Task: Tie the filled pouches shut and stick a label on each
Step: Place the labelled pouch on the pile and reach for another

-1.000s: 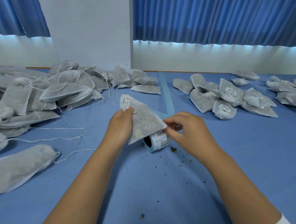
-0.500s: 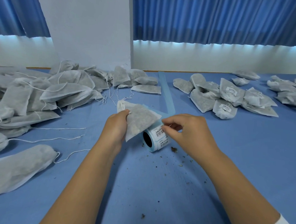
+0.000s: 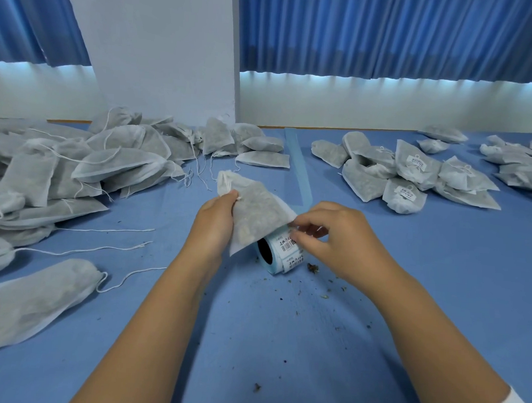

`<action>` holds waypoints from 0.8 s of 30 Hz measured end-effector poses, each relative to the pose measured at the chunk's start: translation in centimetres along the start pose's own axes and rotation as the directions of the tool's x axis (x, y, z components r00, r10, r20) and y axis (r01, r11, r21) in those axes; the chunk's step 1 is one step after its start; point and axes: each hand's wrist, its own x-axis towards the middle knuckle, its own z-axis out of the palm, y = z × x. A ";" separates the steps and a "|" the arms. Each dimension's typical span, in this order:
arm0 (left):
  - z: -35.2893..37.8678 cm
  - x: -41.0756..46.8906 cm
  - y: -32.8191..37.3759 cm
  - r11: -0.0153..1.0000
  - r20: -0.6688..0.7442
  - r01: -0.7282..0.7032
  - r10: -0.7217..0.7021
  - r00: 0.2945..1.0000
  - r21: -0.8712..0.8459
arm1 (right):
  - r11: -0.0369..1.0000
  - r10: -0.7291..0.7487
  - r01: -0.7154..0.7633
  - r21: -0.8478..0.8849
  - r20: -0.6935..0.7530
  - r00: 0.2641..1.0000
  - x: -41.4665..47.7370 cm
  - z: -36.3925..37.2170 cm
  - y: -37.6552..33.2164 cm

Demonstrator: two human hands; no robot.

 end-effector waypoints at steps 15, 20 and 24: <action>-0.3 0.0 0.0 0.998 0.041 0.044 -0.042 0.998 -0.043 | 0.995 -0.073 0.076 -0.058 0.054 0.996 -0.2 -0.4 -0.3; 0.0 0.0 0.1 0.999 0.021 0.042 -0.042 0.999 -0.022 | 0.998 -0.053 0.057 -0.037 0.088 0.995 -0.2 -0.5 -0.3; 0.5 -0.4 0.3 0.995 0.000 -0.105 0.105 0.995 0.000 | 0.998 -0.060 0.061 -0.030 0.048 0.997 -0.2 -0.5 -0.4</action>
